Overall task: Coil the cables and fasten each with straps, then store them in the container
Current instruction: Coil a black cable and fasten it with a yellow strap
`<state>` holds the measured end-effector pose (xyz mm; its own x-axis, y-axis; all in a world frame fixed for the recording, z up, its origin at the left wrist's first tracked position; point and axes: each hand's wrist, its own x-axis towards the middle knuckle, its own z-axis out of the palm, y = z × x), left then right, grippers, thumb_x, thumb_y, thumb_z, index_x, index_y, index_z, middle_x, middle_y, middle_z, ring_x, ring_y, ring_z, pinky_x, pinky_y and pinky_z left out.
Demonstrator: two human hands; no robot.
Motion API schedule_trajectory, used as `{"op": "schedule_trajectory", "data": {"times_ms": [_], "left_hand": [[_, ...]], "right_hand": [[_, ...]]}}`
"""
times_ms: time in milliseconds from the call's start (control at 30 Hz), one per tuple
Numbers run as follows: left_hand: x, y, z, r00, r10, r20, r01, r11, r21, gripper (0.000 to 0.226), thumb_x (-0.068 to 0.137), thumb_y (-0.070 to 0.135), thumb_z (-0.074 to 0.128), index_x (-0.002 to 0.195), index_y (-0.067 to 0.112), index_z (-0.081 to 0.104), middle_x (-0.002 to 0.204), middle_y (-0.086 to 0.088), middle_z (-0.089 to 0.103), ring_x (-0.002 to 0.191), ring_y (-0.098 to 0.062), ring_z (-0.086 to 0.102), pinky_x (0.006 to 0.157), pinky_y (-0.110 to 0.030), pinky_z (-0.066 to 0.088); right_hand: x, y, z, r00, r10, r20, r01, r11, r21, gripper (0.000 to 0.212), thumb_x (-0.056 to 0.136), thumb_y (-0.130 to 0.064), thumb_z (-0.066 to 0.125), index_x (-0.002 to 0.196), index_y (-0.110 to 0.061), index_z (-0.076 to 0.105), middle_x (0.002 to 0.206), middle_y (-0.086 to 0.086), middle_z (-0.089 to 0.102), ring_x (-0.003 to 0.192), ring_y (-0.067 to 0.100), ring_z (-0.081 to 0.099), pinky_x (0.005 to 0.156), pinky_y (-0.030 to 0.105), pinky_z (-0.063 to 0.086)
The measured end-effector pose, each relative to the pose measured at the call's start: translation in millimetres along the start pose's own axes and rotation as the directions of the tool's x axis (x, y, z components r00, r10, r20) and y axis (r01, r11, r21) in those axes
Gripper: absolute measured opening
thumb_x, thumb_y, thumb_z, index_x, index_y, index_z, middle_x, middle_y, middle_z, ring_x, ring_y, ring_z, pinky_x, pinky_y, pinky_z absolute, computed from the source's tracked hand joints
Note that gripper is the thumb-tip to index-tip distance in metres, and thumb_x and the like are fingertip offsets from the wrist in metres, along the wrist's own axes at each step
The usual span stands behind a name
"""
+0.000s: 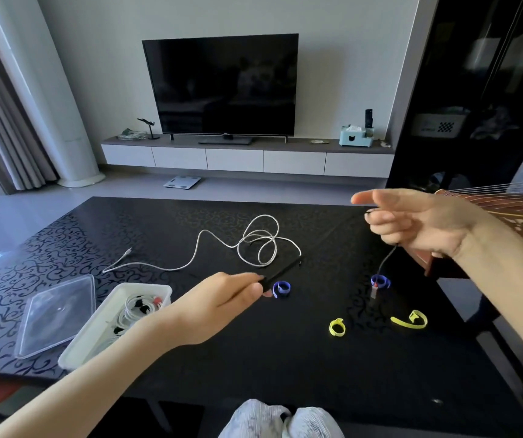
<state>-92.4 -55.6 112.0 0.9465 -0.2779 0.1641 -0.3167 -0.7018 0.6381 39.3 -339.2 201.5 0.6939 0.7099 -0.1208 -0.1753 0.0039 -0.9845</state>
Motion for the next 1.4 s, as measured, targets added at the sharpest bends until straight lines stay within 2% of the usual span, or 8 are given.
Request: {"op": "schedule_trajectory", "data": {"times_ms": [100, 200, 433, 567, 733, 967, 1167, 1400], "left_hand": [[6.0, 16.1, 2.0, 0.996, -0.083, 0.022, 0.084, 0.895, -0.439, 0.043, 0.096, 0.044, 0.039, 0.085, 0.009, 0.062, 0.049, 0.009, 0.031, 0.045, -0.01, 0.023, 0.045, -0.022, 0.022], [14.0, 30.7, -4.1, 0.994, -0.103, 0.042, 0.093, 0.563, -0.821, 0.04, 0.093, 0.041, 0.042, 0.072, 0.013, 0.06, 0.044, 0.007, 0.024, 0.038, -0.009, 0.015, 0.04, -0.02, 0.011], [30.7, 45.5, -17.4, 0.983, -0.051, -0.179, -0.175, 0.067, -0.982, 0.044, 0.095, 0.032, 0.031, 0.095, 0.009, 0.068, 0.04, 0.005, 0.023, 0.033, -0.007, 0.016, 0.033, -0.019, 0.018], [38.4, 50.4, -20.6, 0.949, -0.135, -0.285, -0.262, 0.166, -0.951, 0.041, 0.1, 0.033, 0.026, 0.118, 0.013, 0.057, 0.045, 0.004, 0.037, 0.036, -0.007, 0.032, 0.039, -0.018, 0.024], [41.4, 50.7, -22.7, 0.885, -0.172, -0.432, -0.28, 0.543, -0.791, 0.033, 0.101, 0.029, 0.029, 0.126, 0.022, 0.049, 0.069, -0.007, 0.068, 0.051, -0.018, 0.059, 0.046, -0.022, 0.039], [37.6, 39.6, -5.8, 0.894, -0.077, -0.442, -0.043, 0.966, -0.256, 0.037, 0.1, 0.018, 0.039, 0.133, 0.035, 0.037, 0.079, -0.004, 0.071, 0.066, -0.022, 0.068, 0.063, -0.028, 0.057], [19.5, 36.0, -2.0, 0.99, -0.106, -0.088, 0.087, 0.976, -0.198, 0.025, 0.102, 0.021, 0.035, 0.09, 0.023, 0.057, 0.049, -0.002, 0.055, 0.039, -0.023, 0.048, 0.044, -0.022, 0.039], [12.4, 36.3, -1.1, 0.998, 0.0, 0.062, 0.045, 0.685, -0.727, 0.047, 0.096, 0.037, 0.031, 0.101, 0.007, 0.066, 0.041, 0.001, 0.028, 0.032, -0.013, 0.023, 0.039, -0.019, 0.025]], "right_hand": [[16.8, 17.8, 7.2, 0.975, -0.092, -0.201, 0.07, 0.991, -0.118, 0.012, 0.067, -0.017, 0.075, 0.078, -0.014, 0.073, 0.051, -0.007, 0.035, 0.039, 0.001, 0.025, 0.035, 0.012, 0.018], [31.0, 41.9, 17.3, 0.908, -0.235, -0.347, 0.108, 0.931, -0.348, 0.009, 0.082, -0.018, 0.066, 0.086, -0.011, 0.07, 0.054, -0.003, 0.036, 0.041, 0.002, 0.028, 0.038, 0.013, 0.022], [41.0, 113.5, 62.3, 0.926, -0.302, -0.226, 0.161, 0.859, -0.486, 0.018, 0.096, -0.013, 0.053, 0.091, -0.014, 0.07, 0.06, 0.0, 0.052, 0.049, 0.006, 0.042, 0.047, 0.016, 0.037], [33.4, 136.4, 97.9, 0.973, -0.186, -0.14, 0.105, 0.888, -0.448, 0.024, 0.099, -0.005, 0.041, 0.105, -0.013, 0.063, 0.064, 0.0, 0.054, 0.047, 0.004, 0.046, 0.048, 0.022, 0.042], [11.6, 132.8, 123.1, 0.998, -0.048, -0.031, 0.026, 0.862, -0.506, 0.018, 0.099, -0.018, 0.045, 0.108, -0.02, 0.061, 0.065, -0.004, 0.059, 0.052, 0.008, 0.052, 0.053, 0.026, 0.045], [-16.7, 100.0, 130.9, 0.976, -0.216, -0.035, 0.083, 0.513, -0.854, 0.017, 0.095, -0.028, 0.049, 0.107, -0.029, 0.062, 0.069, -0.013, 0.057, 0.071, 0.001, 0.059, 0.07, 0.016, 0.047], [-29.4, 39.1, 111.2, 0.832, -0.555, 0.007, 0.137, 0.193, -0.971, 0.023, 0.083, -0.047, 0.055, 0.087, -0.032, 0.071, 0.076, -0.014, 0.069, 0.073, 0.005, 0.062, 0.07, 0.026, 0.047], [-12.0, 1.7, 80.3, 0.983, -0.165, 0.081, 0.167, 0.622, -0.765, 0.043, 0.083, -0.048, 0.054, 0.068, -0.012, 0.071, 0.046, 0.002, 0.053, 0.04, 0.005, 0.039, 0.047, 0.011, 0.033]]}}
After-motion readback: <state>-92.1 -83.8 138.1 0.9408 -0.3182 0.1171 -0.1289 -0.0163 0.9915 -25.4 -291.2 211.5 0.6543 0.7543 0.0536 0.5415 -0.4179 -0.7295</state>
